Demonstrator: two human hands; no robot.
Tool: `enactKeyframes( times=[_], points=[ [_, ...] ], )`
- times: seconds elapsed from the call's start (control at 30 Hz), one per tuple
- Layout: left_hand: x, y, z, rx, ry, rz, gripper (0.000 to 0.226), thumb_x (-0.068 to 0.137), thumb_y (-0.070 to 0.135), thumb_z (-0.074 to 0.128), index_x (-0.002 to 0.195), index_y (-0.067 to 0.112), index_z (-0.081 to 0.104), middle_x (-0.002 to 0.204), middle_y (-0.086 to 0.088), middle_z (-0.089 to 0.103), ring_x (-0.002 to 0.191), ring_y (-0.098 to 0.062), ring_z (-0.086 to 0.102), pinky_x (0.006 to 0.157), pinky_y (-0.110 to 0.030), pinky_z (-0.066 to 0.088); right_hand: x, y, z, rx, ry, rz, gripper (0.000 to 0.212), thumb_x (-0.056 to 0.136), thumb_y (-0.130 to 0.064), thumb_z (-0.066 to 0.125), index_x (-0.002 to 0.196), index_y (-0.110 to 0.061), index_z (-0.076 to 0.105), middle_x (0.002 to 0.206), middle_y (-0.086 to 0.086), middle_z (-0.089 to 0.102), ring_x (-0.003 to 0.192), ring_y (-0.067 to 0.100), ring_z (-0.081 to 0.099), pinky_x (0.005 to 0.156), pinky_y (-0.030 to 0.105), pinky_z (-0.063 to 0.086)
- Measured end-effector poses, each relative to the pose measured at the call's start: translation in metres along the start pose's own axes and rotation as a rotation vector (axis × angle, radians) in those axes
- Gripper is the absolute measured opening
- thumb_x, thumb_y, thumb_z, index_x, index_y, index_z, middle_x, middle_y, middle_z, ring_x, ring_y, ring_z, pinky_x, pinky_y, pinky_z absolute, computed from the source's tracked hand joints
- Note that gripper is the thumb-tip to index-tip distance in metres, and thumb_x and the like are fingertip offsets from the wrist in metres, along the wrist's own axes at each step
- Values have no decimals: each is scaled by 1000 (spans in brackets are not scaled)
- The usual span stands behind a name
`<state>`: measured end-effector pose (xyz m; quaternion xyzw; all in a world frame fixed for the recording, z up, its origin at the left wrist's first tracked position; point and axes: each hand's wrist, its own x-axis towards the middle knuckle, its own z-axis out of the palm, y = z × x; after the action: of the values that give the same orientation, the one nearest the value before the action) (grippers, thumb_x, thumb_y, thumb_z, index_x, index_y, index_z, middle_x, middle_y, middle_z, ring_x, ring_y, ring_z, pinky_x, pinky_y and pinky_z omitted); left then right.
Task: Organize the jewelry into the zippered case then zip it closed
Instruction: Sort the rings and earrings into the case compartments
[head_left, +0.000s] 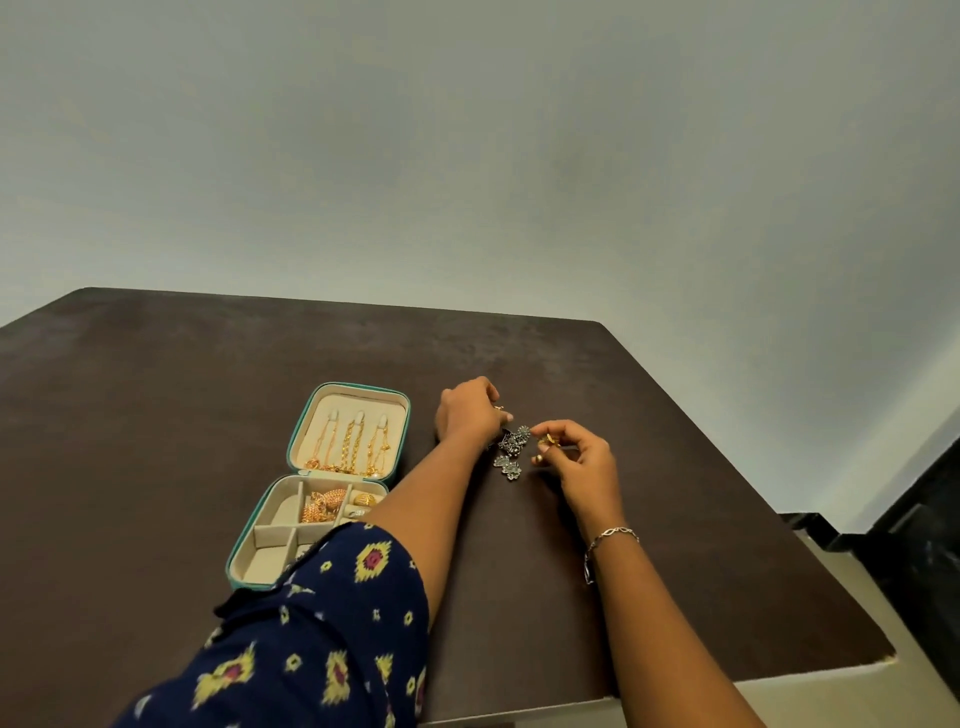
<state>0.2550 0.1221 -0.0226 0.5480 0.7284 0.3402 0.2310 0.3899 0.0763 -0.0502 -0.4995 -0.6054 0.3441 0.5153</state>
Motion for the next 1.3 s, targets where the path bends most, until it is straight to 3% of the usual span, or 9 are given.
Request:
enactKeyframes(
  times=[0.1, 0.23, 0.37, 0.47, 0.63, 0.87, 1.03, 1.13, 1.3],
  points=[
    [-3, 1, 4, 65, 38, 18, 15, 83, 14, 63, 96, 20, 62, 109, -2, 65, 112, -21, 51, 86, -31, 41, 0, 0, 0, 31, 1, 33, 28, 82, 0, 59, 72, -26, 66, 75, -2, 66, 64, 18, 66, 71, 37, 52],
    [-8, 1, 2, -40, 82, -5, 20, 81, 2, 52, 85, 21, 58, 106, -6, 65, 103, -26, 56, 81, -31, 42, 0, 0, -1, 60, 9, 52, 22, 82, -3, 62, 75, -23, 68, 71, 0, 66, 65, 18, 67, 75, 40, 54],
    [-15, -2, -5, -151, 129, 23, 21, 84, 0, 50, 99, 10, 62, 110, -12, 63, 102, -27, 57, 83, -32, 43, 1, 0, -1, 70, 14, 54, 23, 83, -4, 61, 77, -25, 68, 75, 4, 68, 71, 18, 66, 76, 37, 56],
    [-29, -3, -6, -259, 163, 59, 20, 84, -2, 52, 98, 6, 63, 106, -13, 63, 99, -27, 59, 82, -32, 46, 2, 1, -1, 78, 10, 60, 24, 82, -5, 63, 76, -27, 69, 75, 2, 68, 73, 18, 66, 75, 36, 56],
    [-74, -6, -9, -379, 230, 155, 15, 83, 1, 57, 93, 9, 64, 91, -9, 60, 83, -19, 57, 73, -23, 42, -4, -4, -3, 85, -1, 42, 18, 82, -4, 64, 78, -22, 70, 73, 0, 67, 65, 12, 60, 65, 25, 50],
    [-120, -26, -6, -516, 203, 151, 21, 80, -1, 60, 86, 19, 61, 84, -5, 60, 66, -2, 48, 62, -9, 37, -21, -11, -8, 132, -118, 87, 16, 81, 4, 60, 79, -9, 70, 78, 10, 67, 69, 13, 57, 60, 19, 49],
    [-134, -43, -6, -494, 151, 182, 31, 82, 1, 58, 93, 27, 68, 88, -4, 61, 69, -6, 51, 67, -15, 41, -47, -18, -8, 232, -115, 93, 21, 80, 6, 58, 77, -10, 72, 72, 6, 69, 65, 14, 56, 59, 23, 45],
    [-140, -45, -8, -541, 100, 211, 43, 81, -4, 56, 78, 37, 67, 87, 0, 60, 74, -13, 58, 71, -28, 48, -61, -22, -4, 281, -110, 81, 20, 81, 7, 57, 80, -8, 70, 71, 5, 70, 66, 11, 62, 63, 21, 48],
    [-147, -47, -10, -547, 86, 206, 27, 79, -7, 55, 81, 14, 72, 87, 0, 64, 82, -12, 62, 80, -35, 53, -71, -20, 7, 124, -67, 2, 25, 82, 1, 61, 83, -21, 73, 82, 1, 71, 77, 11, 64, 73, 26, 51]
  ],
)
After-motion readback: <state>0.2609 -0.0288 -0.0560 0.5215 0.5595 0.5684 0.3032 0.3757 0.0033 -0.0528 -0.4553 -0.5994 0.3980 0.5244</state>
